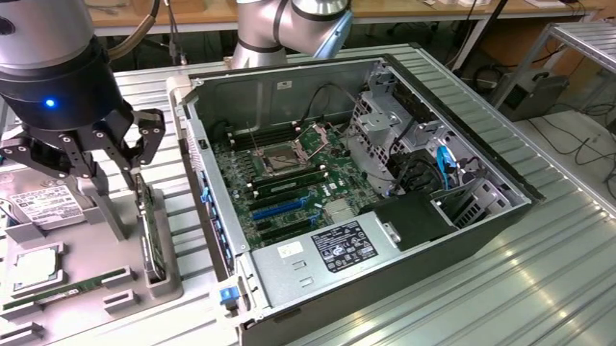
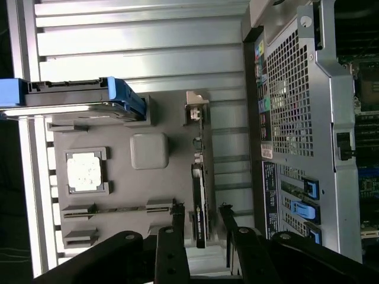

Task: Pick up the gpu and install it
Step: 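Pick up the gpu and move the gpu toward the slot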

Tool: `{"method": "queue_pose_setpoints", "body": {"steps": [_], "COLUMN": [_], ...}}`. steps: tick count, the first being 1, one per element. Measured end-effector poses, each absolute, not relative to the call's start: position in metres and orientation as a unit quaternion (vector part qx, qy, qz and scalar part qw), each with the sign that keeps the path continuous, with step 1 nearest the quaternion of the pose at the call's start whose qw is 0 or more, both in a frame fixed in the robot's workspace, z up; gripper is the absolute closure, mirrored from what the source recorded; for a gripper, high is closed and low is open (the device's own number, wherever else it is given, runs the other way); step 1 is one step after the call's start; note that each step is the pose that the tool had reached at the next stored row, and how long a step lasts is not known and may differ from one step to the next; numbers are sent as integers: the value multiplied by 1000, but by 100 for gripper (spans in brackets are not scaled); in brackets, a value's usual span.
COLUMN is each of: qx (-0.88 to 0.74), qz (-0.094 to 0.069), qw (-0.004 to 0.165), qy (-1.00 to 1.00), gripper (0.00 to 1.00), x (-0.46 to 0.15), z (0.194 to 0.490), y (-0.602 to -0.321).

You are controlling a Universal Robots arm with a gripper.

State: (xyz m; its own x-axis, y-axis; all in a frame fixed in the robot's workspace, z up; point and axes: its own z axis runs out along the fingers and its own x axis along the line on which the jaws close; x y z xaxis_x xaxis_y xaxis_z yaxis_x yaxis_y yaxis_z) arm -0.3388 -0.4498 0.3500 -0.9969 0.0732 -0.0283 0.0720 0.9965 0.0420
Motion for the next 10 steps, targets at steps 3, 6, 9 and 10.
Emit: {"method": "queue_pose_setpoints", "body": {"steps": [3, 6, 9, 10], "qx": [36, 36, 36, 36], "qz": [20, 21, 20, 20], "qw": [15, 15, 15, 15], "qy": [999, 999, 999, 999], "gripper": [64, 64, 64, 64], "x": [-337, -329, -328, -328], "z": [343, 334, 328, 324], "y": [-450, -450, -453, -455]}}
